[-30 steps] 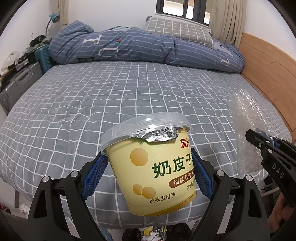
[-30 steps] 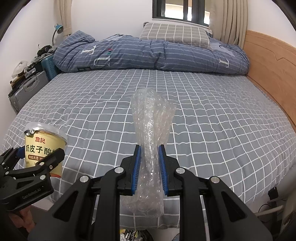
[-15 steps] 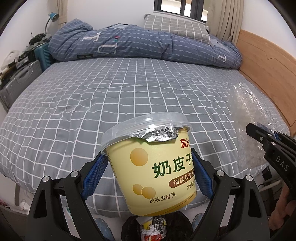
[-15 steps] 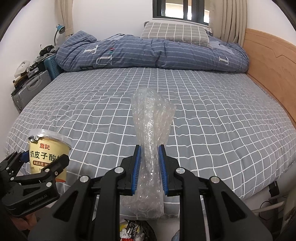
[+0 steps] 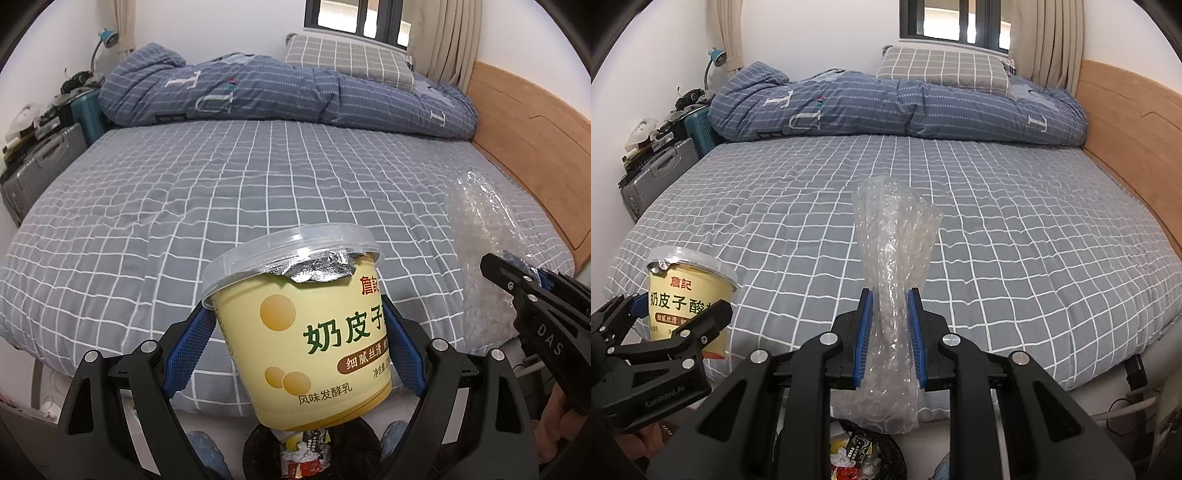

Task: Collect trash
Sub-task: 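Lift the yogurt cup with the left tool while the right tool lifts the bubble wrap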

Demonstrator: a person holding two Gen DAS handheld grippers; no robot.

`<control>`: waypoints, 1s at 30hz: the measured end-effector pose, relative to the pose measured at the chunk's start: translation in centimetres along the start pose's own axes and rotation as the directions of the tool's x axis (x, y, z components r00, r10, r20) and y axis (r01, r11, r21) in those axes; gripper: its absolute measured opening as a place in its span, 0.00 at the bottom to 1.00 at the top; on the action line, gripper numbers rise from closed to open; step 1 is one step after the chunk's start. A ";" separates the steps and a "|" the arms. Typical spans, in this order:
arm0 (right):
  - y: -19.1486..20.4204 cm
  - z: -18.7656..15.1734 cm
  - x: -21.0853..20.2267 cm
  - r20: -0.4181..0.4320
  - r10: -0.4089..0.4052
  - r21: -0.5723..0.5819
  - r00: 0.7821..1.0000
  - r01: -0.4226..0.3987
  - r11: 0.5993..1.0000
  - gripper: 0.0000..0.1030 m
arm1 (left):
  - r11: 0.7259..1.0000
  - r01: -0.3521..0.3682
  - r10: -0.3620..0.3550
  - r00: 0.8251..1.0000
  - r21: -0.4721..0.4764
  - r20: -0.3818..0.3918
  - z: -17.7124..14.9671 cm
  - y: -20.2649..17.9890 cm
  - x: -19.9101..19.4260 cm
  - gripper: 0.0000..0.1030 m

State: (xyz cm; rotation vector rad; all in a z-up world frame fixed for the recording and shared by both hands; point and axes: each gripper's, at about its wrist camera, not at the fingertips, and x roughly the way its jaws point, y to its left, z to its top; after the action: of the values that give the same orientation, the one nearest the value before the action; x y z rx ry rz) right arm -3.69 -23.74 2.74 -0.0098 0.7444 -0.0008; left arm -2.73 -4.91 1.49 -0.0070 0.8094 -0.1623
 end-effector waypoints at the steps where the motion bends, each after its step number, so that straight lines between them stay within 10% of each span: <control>1: 0.1 0.1 -0.3 0.004 0.001 0.000 1.000 -0.001 1.000 0.19 | 1.000 0.001 -0.001 1.000 -0.001 0.005 0.1 0.1 -0.5 0.82; 30: 1.8 -7.7 -5.5 -0.092 0.016 0.001 0.996 -0.016 1.000 0.19 | 0.999 -0.023 0.020 0.998 -0.045 -0.054 -7.0 1.6 -6.2 0.82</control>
State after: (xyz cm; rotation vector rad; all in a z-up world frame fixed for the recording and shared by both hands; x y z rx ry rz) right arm -12.99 -22.01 0.76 -0.0030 0.8367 0.0142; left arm -11.75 -2.03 1.01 -0.0368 0.8661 -0.1242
